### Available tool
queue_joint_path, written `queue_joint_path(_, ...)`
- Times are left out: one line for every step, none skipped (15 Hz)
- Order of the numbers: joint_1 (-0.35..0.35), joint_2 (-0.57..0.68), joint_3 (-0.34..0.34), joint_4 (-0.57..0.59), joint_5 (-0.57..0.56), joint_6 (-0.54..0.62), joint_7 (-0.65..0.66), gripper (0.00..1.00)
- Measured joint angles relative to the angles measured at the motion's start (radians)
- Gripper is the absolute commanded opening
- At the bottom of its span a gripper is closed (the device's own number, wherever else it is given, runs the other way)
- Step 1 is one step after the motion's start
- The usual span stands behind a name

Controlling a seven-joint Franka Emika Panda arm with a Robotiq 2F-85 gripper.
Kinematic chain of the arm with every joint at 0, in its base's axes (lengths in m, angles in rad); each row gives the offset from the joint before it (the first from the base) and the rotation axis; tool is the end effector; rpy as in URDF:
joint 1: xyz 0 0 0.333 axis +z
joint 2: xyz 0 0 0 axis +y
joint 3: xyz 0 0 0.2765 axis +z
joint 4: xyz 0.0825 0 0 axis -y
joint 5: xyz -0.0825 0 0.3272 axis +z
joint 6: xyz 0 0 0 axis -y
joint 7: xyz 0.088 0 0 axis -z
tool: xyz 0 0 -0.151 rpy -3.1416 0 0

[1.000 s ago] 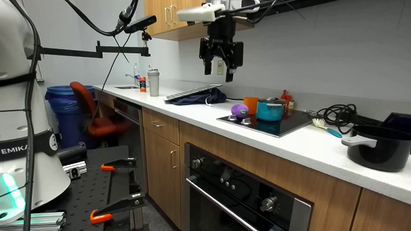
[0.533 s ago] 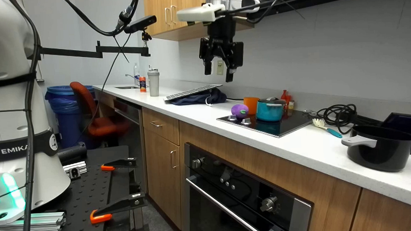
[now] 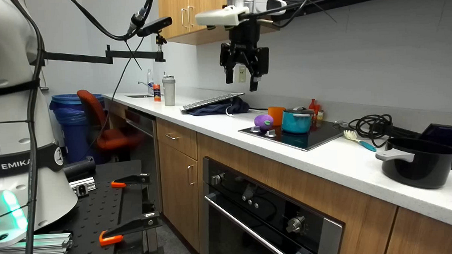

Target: Remove the lid from the blue pot

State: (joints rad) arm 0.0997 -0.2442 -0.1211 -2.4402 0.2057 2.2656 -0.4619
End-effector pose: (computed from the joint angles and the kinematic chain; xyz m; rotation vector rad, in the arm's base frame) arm 0.4260 0.0040 0.3528 -2.9298 -0.4673 -0.1628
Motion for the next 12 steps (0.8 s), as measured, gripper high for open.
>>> queue_joint_path(0.000, 0.008, 0.002, 0.000, 0.000, 0.023, -0.016, 1.00)
queue_joint_path(0.000, 0.019, 0.005, 0.001, 0.000, 0.055, -0.034, 1.00)
queue_joint_path(0.001, 0.032, 0.008, 0.002, 0.000, 0.086, -0.052, 1.00)
queue_joint_path(0.002, 0.049, 0.012, 0.005, 0.001, 0.118, -0.071, 1.00)
queue_joint_path(0.003, 0.067, 0.016, 0.008, 0.005, 0.151, -0.090, 1.00)
queue_joint_path(0.004, 0.087, 0.022, 0.013, 0.018, 0.185, -0.111, 1.00)
queue_joint_path(0.006, 0.107, 0.028, 0.017, 0.037, 0.220, -0.131, 1.00)
queue_joint_path(0.009, 0.129, 0.036, 0.022, 0.063, 0.255, -0.154, 1.00)
queue_joint_path(0.012, 0.151, 0.044, 0.029, 0.092, 0.288, -0.178, 1.00)
queue_joint_path(0.015, 0.174, 0.055, 0.037, 0.125, 0.320, -0.203, 1.00)
queue_joint_path(0.017, 0.196, 0.068, 0.047, 0.159, 0.349, -0.229, 1.00)
queue_joint_path(0.017, 0.217, 0.083, 0.057, 0.190, 0.379, -0.256, 1.00)
